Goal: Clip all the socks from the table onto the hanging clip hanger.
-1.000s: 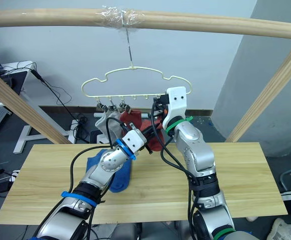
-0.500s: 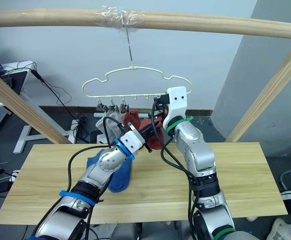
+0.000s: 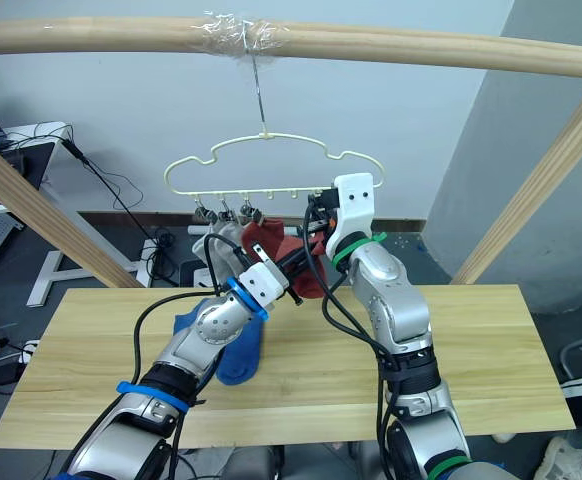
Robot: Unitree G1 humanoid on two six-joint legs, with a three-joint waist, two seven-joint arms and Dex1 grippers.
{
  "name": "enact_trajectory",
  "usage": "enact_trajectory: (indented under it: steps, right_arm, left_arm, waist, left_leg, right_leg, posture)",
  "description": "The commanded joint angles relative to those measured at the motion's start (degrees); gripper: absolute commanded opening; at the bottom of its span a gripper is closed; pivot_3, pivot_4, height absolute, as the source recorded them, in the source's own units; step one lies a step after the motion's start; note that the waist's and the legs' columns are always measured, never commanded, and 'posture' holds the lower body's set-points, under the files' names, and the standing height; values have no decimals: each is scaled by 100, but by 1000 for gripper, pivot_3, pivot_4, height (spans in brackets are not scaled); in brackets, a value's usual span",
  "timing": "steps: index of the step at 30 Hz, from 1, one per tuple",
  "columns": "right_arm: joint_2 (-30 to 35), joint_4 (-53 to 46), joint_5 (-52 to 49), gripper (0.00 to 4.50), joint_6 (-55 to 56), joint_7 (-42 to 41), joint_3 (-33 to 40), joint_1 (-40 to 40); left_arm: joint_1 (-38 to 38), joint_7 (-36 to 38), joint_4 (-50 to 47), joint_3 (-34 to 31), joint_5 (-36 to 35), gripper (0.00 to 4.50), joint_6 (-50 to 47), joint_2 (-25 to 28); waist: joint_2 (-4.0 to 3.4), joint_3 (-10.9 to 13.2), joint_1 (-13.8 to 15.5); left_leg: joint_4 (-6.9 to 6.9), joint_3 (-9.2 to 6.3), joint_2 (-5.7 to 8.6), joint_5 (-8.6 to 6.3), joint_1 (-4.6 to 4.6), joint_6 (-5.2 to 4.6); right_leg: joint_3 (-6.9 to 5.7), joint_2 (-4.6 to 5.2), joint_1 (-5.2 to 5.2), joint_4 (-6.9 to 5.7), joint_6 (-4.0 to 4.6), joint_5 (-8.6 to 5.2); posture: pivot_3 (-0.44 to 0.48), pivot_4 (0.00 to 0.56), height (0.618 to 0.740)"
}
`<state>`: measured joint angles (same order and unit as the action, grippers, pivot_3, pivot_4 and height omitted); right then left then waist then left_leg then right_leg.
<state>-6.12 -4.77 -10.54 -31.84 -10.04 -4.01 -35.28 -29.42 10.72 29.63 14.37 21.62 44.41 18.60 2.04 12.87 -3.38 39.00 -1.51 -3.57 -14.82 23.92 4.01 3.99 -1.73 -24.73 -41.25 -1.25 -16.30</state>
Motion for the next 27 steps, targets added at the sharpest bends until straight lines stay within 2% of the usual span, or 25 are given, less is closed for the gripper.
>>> enact_trajectory:
  steps: [1, 4, 9, 13, 18, 24, 27]
  right_arm:
    - [-151, -328, -271, 243, 61, -36, 45, -47]
    - [-146, -341, -286, 1146, 87, -29, 38, -48]
    - [-27, -392, -253, 3006, -31, -59, -71, -34]
    - [84, -494, -202, 3051, -78, -115, -219, 48]
    - [356, -694, -83, 3051, -84, -228, -484, 264]
    - [1149, -1237, 322, 3051, 116, -603, -1002, 808]
    - [1713, -1608, 648, 3051, 455, -834, -1173, 1135]
  left_arm:
    - [-146, -96, -123, 6, 4, 6, 108, -58]
    - [-154, -92, -120, 7, -1, 0, 104, -61]
    - [-74, 173, -146, 41, -195, 0, 24, -23]
    - [122, 672, -272, 16, -700, 921, -139, -2]
    - [420, 1241, -484, 48, -1007, 2482, -413, 86]
    - [1044, 2452, -1354, -179, -2313, 2482, -1744, 380]
    - [1277, 2953, -2039, -489, -3169, 2482, -2799, 658]
  waist:
    - [0, 0, 0]
    - [0, 0, 0]
    - [0, 0, 0]
    - [0, 0, -5]
    - [0, -1, -4]
    - [-1, -29, -10]
    - [0, -30, -23]
  left_leg:
    - [0, 0, 0, 0, 0, 0]
    - [0, 1, 0, 0, 0, 0]
    - [0, 0, 0, 0, 0, 0]
    - [0, 0, -1, 0, 0, 0]
    - [0, 0, 0, 0, -1, 0]
    - [1, 0, 0, 0, 0, 0]
    - [2, -3, -1, 1, -2, 0]
  right_leg:
    - [0, 0, 0, 0, 0, 0]
    - [0, 0, 0, 0, 0, 0]
    - [0, 0, 0, 0, 0, 0]
    - [0, 0, 0, -1, 0, 0]
    - [0, 0, 0, -1, 0, 0]
    - [1, 0, 0, -1, 0, 0]
    - [0, -1, 0, -5, 0, 0]
  posture:
    - [-68, 164, 694]
    - [-68, 164, 694]
    - [-66, 164, 694]
    - [-66, 164, 694]
    - [-71, 157, 694]
    - [-70, 145, 694]
    - [-70, 136, 694]
